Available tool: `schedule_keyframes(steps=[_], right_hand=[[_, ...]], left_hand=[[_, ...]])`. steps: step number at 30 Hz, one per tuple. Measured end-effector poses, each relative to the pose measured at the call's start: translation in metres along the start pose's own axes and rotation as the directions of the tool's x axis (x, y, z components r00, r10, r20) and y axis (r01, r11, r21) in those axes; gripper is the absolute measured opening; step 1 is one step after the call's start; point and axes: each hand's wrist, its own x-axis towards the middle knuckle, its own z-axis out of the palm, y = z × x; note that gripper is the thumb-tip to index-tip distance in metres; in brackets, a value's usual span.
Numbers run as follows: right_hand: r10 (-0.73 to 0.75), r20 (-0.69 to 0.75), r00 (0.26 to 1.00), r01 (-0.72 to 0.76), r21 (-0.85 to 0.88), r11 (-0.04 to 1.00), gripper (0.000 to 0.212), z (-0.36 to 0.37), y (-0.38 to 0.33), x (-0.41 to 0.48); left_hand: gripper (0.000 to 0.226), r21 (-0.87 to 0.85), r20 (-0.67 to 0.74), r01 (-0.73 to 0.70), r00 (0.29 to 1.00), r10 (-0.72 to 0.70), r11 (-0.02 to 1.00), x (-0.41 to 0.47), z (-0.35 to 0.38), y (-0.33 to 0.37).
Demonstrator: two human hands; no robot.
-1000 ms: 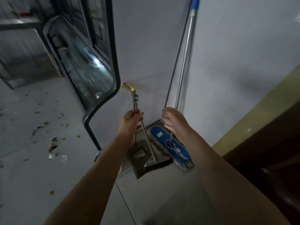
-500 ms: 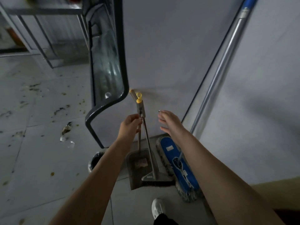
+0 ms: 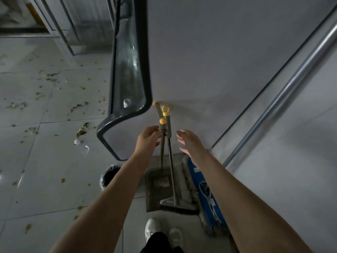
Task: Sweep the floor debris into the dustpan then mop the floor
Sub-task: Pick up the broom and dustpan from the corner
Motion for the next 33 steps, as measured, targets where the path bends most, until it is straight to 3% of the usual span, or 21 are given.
schedule_keyframes(steps=[3,11,22,28,33], right_hand=[[0.027,-0.051,0.998,-0.027,0.009,1.0,0.05,-0.003,0.006,0.025],[0.075,-0.105,0.992,-0.068,0.07,0.995,0.045,-0.018,0.022,0.087],[-0.002,0.029,1.0,0.007,-0.166,0.986,0.062,-0.018,0.025,0.154],[-0.049,0.109,0.993,0.066,-0.152,0.986,0.046,-0.009,0.025,0.173],[-0.101,0.137,0.985,0.118,-0.123,0.985,0.02,-0.003,0.033,0.184]], left_hand=[[0.027,0.033,0.015,0.024,1.0,-0.024,0.999,0.023,-0.003,-0.008],[0.024,0.07,0.033,-0.015,0.999,0.013,0.997,0.073,-0.003,-0.03],[0.046,0.171,0.073,-0.091,0.994,0.08,0.981,0.105,0.002,-0.045],[0.043,0.172,0.068,-0.131,0.99,0.121,0.976,0.112,-0.002,-0.052],[0.077,0.171,0.071,-0.15,0.988,0.139,0.974,0.118,-0.004,-0.055]])
